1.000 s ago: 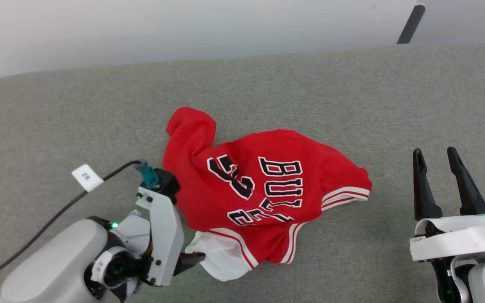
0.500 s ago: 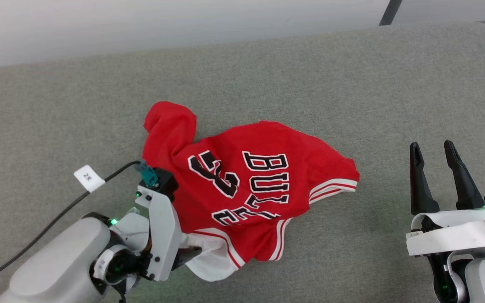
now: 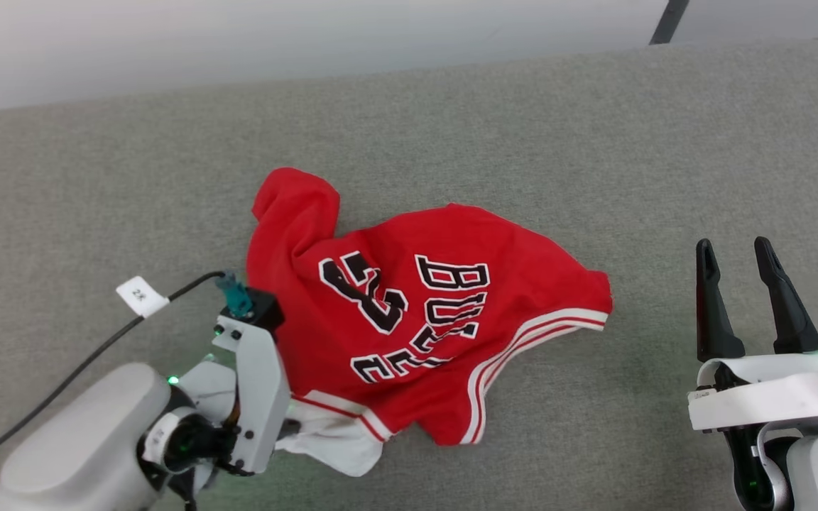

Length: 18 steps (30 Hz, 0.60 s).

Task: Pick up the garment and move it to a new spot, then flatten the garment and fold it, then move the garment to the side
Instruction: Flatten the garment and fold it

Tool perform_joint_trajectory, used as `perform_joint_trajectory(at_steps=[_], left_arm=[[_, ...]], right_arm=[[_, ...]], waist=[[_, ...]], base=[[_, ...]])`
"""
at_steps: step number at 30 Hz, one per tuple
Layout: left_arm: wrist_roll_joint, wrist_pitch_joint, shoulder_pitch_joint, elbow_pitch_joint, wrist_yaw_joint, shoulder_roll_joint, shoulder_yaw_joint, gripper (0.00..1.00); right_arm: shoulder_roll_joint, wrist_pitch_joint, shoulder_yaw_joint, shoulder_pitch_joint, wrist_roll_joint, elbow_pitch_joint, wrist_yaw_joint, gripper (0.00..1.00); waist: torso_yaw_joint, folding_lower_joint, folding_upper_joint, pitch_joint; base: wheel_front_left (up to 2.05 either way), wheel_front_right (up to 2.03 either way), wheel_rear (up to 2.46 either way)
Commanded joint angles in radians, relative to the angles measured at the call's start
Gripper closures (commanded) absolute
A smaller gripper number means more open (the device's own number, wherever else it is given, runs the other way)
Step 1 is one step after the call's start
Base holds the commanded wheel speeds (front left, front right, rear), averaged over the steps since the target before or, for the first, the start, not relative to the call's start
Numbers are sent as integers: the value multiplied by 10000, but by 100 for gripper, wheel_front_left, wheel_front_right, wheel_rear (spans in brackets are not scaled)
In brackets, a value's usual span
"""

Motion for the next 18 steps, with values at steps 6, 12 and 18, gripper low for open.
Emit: perform_joint_trajectory(at_steps=[6, 12, 18], left_arm=[[31, 333, -114, -502, 264, 699, 169, 100], [315, 677, -286, -1247, 680, 1769, 406, 100], [768, 971, -308, -1374, 917, 2870, 467, 100]], right_arm=[[-19, -54, -46, 219, -106, 25, 4, 0], [-50, -54, -48, 260, -129, 36, 4, 0], [-100, -55, -17, 354, -102, 57, 4, 0]], waist=[[341, 0, 0, -296], [555, 0, 0, -451], [635, 0, 0, -531]], base=[[0, 0, 0], [0, 0, 0], [0, 0, 0]])
